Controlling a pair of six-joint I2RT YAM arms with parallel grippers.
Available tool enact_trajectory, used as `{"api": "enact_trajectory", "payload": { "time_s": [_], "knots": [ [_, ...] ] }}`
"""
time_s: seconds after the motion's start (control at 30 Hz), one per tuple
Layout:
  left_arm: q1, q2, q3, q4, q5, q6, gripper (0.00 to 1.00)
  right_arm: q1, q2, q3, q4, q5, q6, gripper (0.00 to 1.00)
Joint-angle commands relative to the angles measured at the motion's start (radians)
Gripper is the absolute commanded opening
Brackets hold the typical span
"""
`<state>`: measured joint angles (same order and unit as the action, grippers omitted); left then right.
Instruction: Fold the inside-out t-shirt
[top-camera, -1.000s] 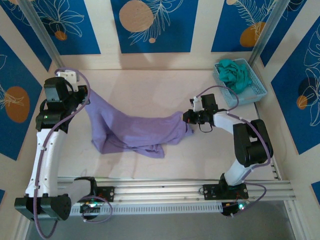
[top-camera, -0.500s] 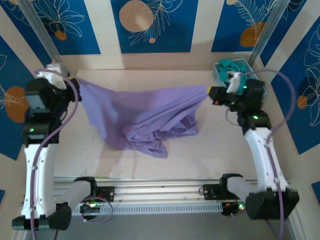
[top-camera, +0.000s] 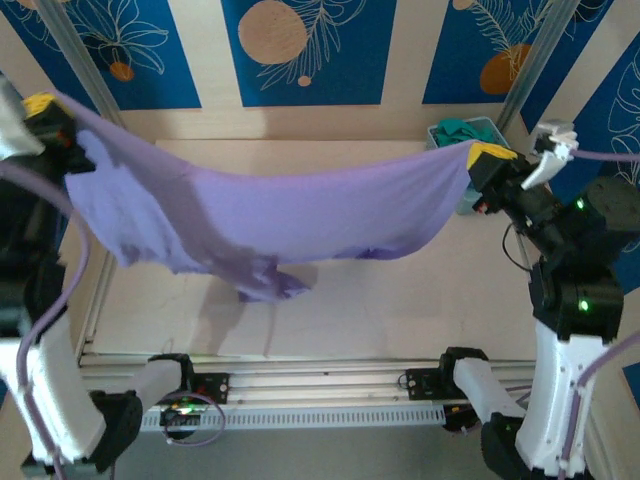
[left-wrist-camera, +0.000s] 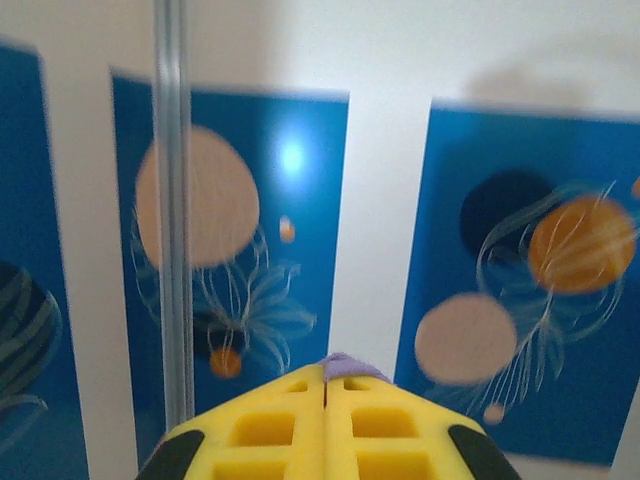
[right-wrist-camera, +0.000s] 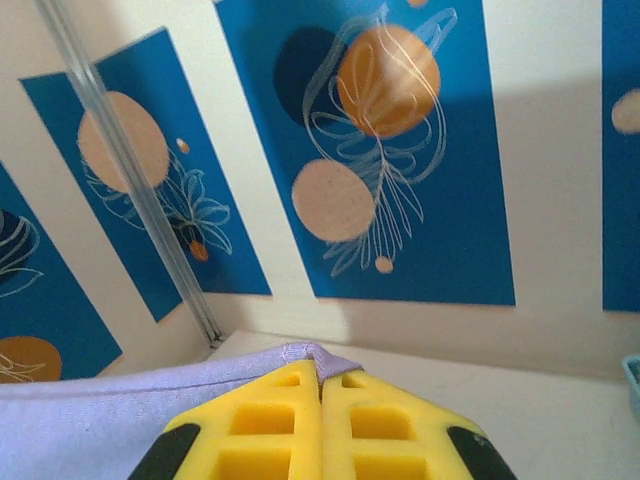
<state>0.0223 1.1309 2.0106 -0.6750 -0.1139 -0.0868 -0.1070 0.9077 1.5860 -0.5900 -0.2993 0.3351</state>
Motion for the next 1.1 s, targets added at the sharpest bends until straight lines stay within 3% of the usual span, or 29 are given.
{"api": "enact_trajectory", "payload": {
  "time_s": [0.0, 0.17, 0.3, 0.53, 0.8, 1.07],
  "knots": [
    [0.01, 0.194, -0.072, 0.016, -0.022, 0.01, 0.0, -0.004, 0.126, -0.055, 0.046, 0.046, -0.006, 0.0],
    [0.01, 0.438, 0.181, -0.027, -0.005, -0.008, 0.0, 0.0, 0.3, 0.035, 0.13, 0.033, 0.0, 0.0],
    [0.01, 0.499, 0.386, -0.084, 0.035, -0.026, 0.0, 0.0, 0.334, 0.136, 0.097, 0.037, -0.023, 0.0],
    [0.01, 0.271, 0.379, -0.046, 0.13, -0.089, 0.0, -0.012, 0.193, 0.222, -0.016, 0.086, -0.076, 0.0],
    [0.01, 0.026, 0.373, 0.008, 0.109, -0.073, 0.0, -0.019, 0.058, 0.39, -0.173, 0.163, -0.126, 0.0],
    [0.01, 0.084, 0.393, 0.022, 0.071, -0.012, 0.0, -0.017, 0.086, 0.508, -0.215, 0.182, -0.157, 0.0]
  ]
}}
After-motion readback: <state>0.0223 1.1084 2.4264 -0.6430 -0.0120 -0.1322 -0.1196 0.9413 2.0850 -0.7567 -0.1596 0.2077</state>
